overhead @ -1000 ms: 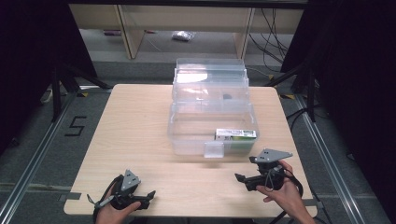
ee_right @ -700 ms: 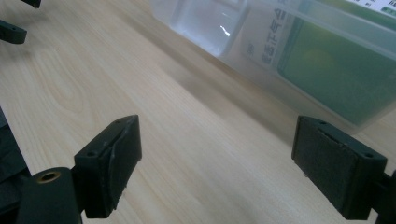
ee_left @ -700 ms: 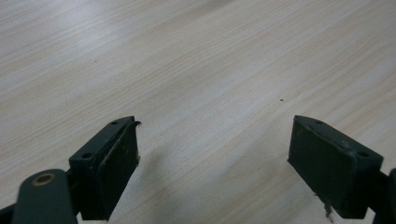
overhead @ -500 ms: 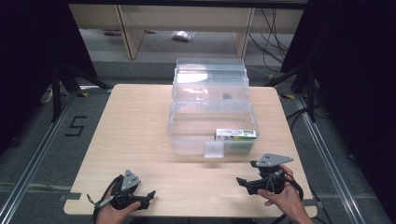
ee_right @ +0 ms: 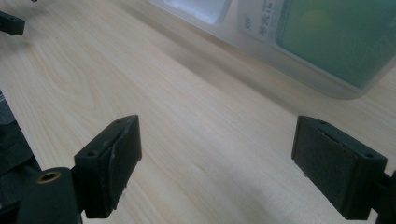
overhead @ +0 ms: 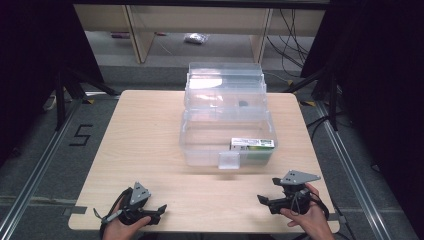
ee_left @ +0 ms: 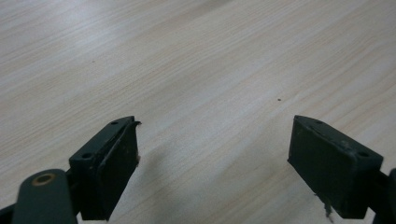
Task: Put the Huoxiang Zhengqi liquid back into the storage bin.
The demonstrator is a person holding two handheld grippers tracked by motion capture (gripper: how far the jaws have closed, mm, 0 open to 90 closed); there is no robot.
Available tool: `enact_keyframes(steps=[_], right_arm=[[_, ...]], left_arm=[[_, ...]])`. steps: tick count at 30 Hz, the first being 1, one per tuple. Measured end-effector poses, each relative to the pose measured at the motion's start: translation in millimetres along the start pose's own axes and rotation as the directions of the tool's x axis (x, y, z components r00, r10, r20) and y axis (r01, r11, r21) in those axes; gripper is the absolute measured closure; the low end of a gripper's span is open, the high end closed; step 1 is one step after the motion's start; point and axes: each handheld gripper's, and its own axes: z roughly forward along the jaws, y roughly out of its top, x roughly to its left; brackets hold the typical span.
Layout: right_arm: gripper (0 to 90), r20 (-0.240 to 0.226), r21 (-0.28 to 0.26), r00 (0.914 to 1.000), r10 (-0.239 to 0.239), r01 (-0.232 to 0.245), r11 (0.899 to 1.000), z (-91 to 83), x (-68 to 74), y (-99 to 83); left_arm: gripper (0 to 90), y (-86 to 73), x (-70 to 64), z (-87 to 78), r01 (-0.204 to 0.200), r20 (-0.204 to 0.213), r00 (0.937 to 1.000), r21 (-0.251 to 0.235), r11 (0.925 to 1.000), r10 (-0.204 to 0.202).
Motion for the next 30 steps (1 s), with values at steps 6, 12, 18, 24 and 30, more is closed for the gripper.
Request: enact_keyframes(steps=[6,12,18,24,30], right_arm=[[17.0,0.003,-0.008,0.9999,0.01,-0.01,1.0,-3.0,0.5,-9.3],[17.0,0.002,-0.002,0.9992,0.039,-0.039,0.999,-3.6,2.7,-18.5],[17.0,0.026,0.017,0.9966,0.078,-0.079,0.997,-8.5,4.5,-26.9],[17.0,0.045,0.033,0.9962,0.075,-0.077,0.997,-10.7,4.9,-34.3],[17.0,0.046,0.054,0.9977,0.049,-0.052,0.997,-8.6,4.2,-40.0]], left_arm=[[15.4,0.3,-1.8,0.1,0.001,0.001,1.0,0.004,1.0,-0.001],[15.4,0.9,-3.5,0.6,0.003,0.004,1.0,-0.016,0.9999,-0.002],[15.4,1.1,-4.7,-0.5,-0.006,0.008,1.0,-0.004,1.0,0.006],[15.4,1.1,-4.9,1.2,-0.005,0.006,1.0,-0.016,0.9998,0.006],[15.4,1.1,-5.9,0.4,-0.009,0.015,0.9998,-0.001,1.0,0.009]])
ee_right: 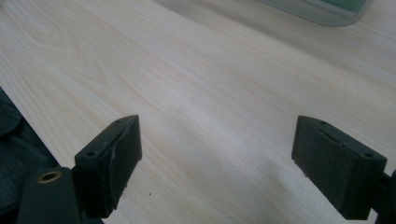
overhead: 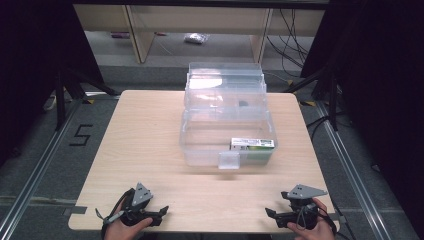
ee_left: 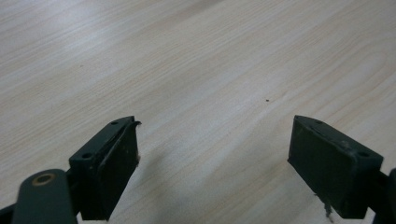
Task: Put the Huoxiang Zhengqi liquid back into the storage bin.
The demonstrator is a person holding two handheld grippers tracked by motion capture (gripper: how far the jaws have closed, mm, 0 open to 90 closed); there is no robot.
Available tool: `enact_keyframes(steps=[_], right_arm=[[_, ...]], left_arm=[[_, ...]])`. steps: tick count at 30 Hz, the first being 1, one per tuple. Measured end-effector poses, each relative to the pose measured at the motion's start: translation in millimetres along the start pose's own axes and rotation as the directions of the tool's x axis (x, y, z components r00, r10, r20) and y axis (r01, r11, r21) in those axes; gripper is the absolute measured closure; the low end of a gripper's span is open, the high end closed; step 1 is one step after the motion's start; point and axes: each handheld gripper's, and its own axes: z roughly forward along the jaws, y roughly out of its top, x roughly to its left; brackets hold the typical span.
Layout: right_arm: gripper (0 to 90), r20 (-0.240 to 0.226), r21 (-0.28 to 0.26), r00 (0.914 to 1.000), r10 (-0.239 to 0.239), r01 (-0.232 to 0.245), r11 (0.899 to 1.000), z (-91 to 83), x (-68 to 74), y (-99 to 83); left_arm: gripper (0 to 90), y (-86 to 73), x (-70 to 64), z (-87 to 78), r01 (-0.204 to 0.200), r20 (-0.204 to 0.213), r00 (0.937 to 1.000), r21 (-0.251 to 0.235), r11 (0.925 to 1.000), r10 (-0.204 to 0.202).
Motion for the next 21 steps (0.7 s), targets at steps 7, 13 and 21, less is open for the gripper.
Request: enact_keyframes(steps=[7,13,21], right_arm=[[17.0,0.008,0.03,1.0,0.001,-0.002,1.0,0.1,3.3,-4.5],[17.0,0.027,0.057,0.9994,0.02,-0.021,0.998,-0.2,2.4,-6.7],[16.9,0.002,0.04,0.9995,-0.031,0.031,0.999,2.1,-2.5,-6.4]], left_arm=[[15.4,0.2,0.7,0.1,-0.007,0.001,1.0,0.0,1.0,0.007],[15.4,0.3,0.5,0.6,-0.005,0.005,1.0,-0.002,1.0,0.005],[15.4,0.7,0.0,0.3,-0.005,0.001,1.0,0.006,1.0,0.005]])
